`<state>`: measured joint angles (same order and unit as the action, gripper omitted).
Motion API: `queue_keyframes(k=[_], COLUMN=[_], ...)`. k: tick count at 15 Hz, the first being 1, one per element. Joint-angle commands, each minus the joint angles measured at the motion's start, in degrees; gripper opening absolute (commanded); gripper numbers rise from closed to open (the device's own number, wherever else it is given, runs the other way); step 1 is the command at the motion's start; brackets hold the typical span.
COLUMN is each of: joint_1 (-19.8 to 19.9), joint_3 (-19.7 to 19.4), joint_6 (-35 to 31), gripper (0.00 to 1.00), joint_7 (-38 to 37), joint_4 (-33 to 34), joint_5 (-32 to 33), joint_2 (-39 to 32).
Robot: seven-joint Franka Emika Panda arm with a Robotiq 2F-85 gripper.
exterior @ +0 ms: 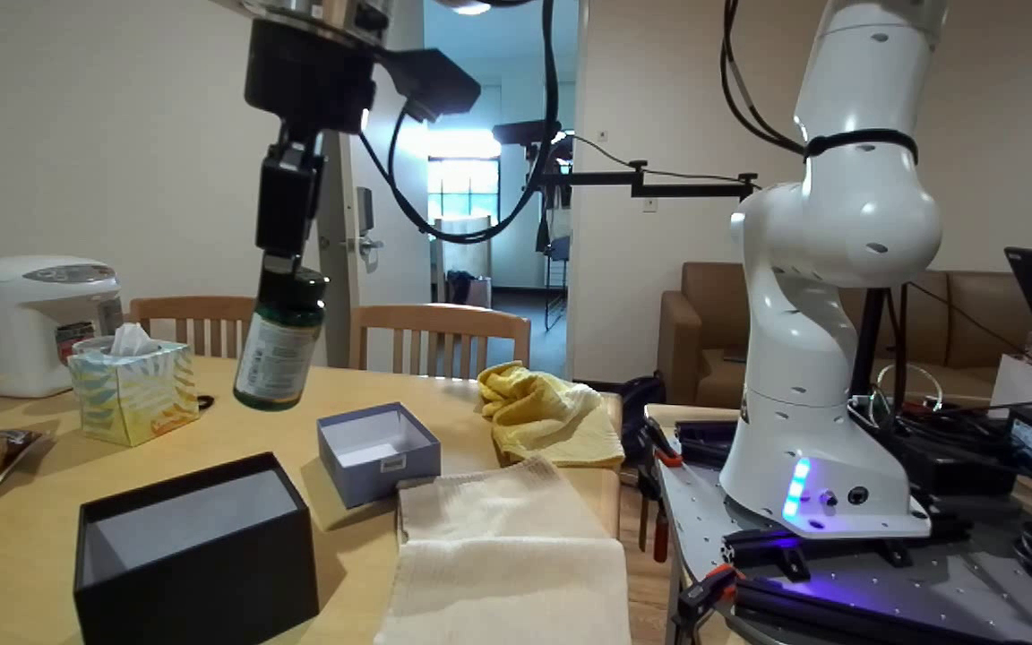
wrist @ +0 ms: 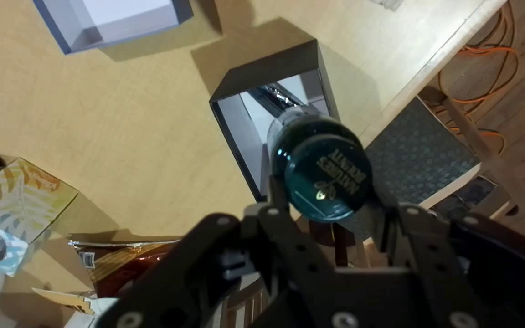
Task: Put the bottle in the black box
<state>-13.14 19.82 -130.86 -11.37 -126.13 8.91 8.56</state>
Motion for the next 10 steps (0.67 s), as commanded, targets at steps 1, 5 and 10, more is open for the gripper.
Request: queue_keyframes(k=[1, 5, 10], joint_1=[-0.07, -0.28, -0.51], joint_3=[-0.55, -2.59, -4.93], joint_6=[2.77, 7.26, 13.97], gripper=[0.18, 0.18, 0.18], joint_7=[0.30, 2.00, 6.06], joint_4=[6.96, 13.47, 20.47], joint_5=[4.41, 5.27, 2.69], joint_2=[-5.75, -11.15, -18.12])
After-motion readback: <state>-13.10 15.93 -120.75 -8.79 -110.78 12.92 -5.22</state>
